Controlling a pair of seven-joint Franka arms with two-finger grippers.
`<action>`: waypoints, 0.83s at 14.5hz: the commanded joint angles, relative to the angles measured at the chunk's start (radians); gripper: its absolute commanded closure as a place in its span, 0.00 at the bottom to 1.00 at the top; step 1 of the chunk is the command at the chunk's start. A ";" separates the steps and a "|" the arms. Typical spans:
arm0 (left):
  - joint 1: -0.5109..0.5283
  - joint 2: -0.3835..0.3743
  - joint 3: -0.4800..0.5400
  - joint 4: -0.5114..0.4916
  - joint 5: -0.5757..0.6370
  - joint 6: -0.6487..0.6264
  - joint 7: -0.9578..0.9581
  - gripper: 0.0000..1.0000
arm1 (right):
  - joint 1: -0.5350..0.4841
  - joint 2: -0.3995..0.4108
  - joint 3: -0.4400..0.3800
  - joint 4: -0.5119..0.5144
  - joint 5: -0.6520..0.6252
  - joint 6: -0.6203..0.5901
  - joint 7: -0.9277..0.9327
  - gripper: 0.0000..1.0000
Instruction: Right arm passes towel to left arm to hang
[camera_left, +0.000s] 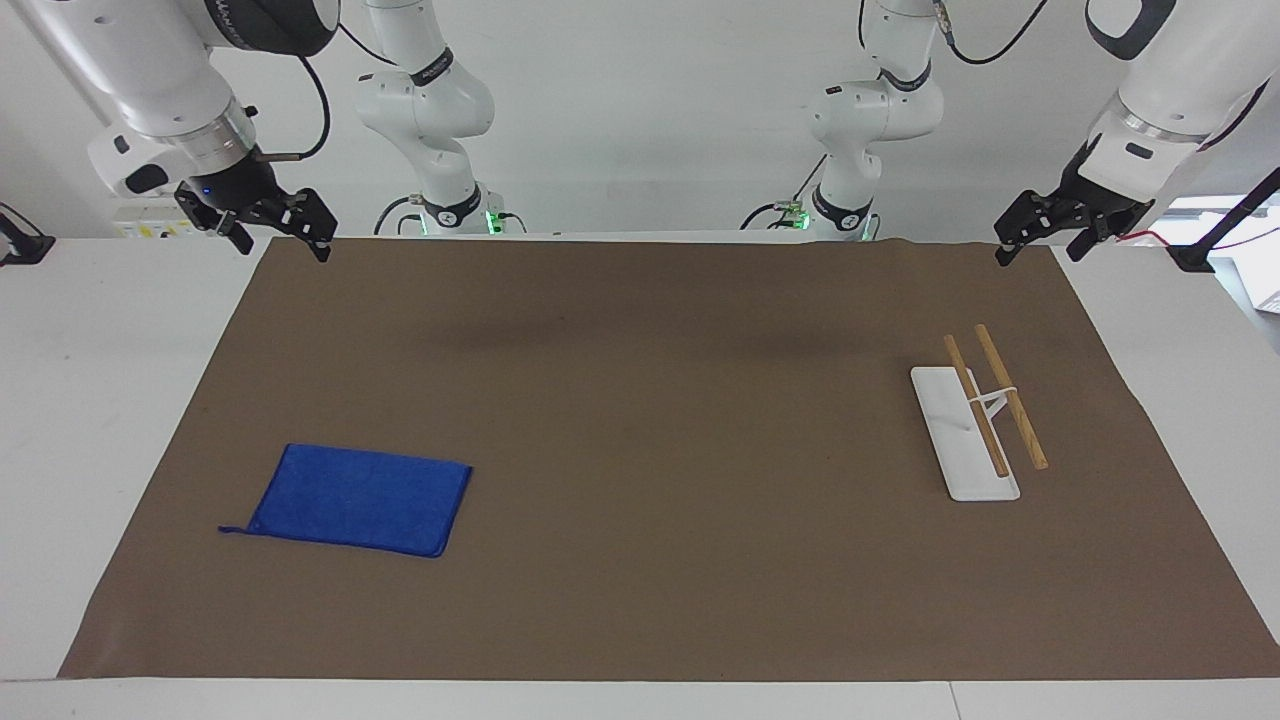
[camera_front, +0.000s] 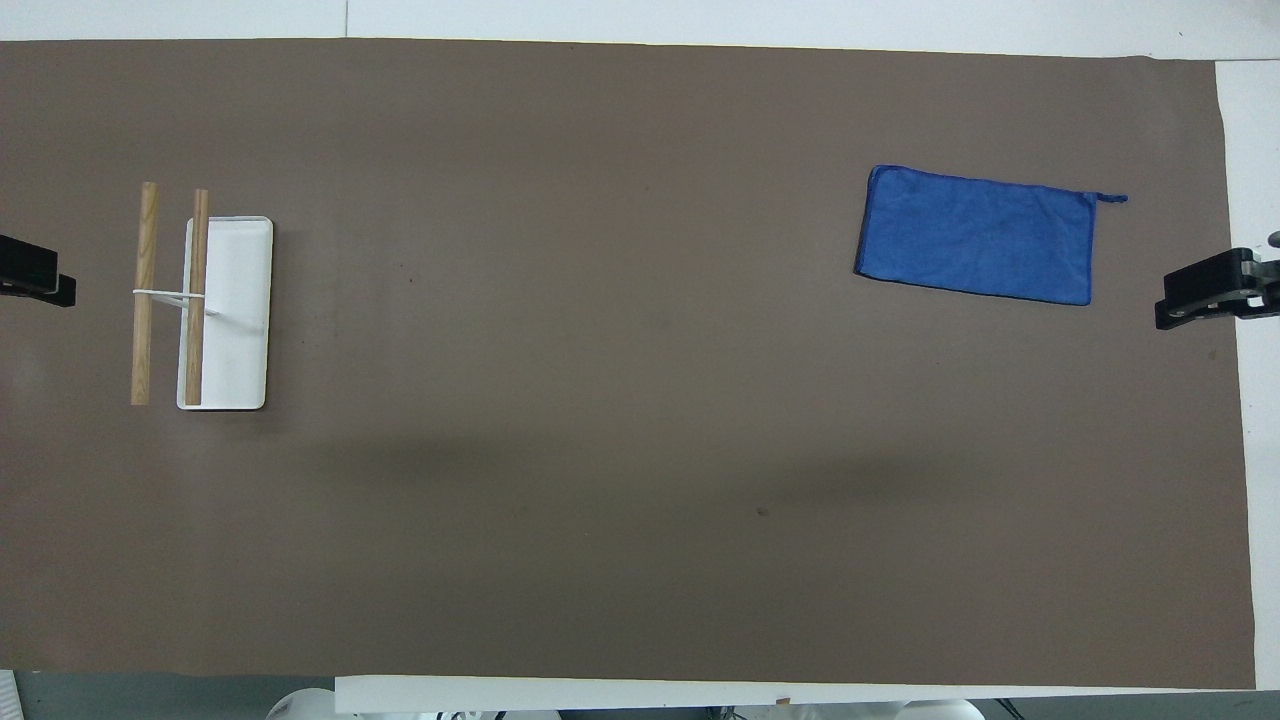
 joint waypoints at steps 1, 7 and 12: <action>0.007 -0.007 -0.004 -0.005 -0.006 -0.010 0.002 0.00 | -0.018 -0.024 0.006 -0.033 0.019 0.019 -0.033 0.00; 0.007 -0.007 -0.004 -0.005 -0.006 -0.010 0.002 0.00 | -0.019 -0.024 0.006 -0.034 0.016 0.034 -0.050 0.00; 0.007 -0.007 -0.004 -0.005 -0.006 -0.010 0.002 0.00 | -0.013 0.090 0.008 -0.138 0.018 0.354 -0.077 0.00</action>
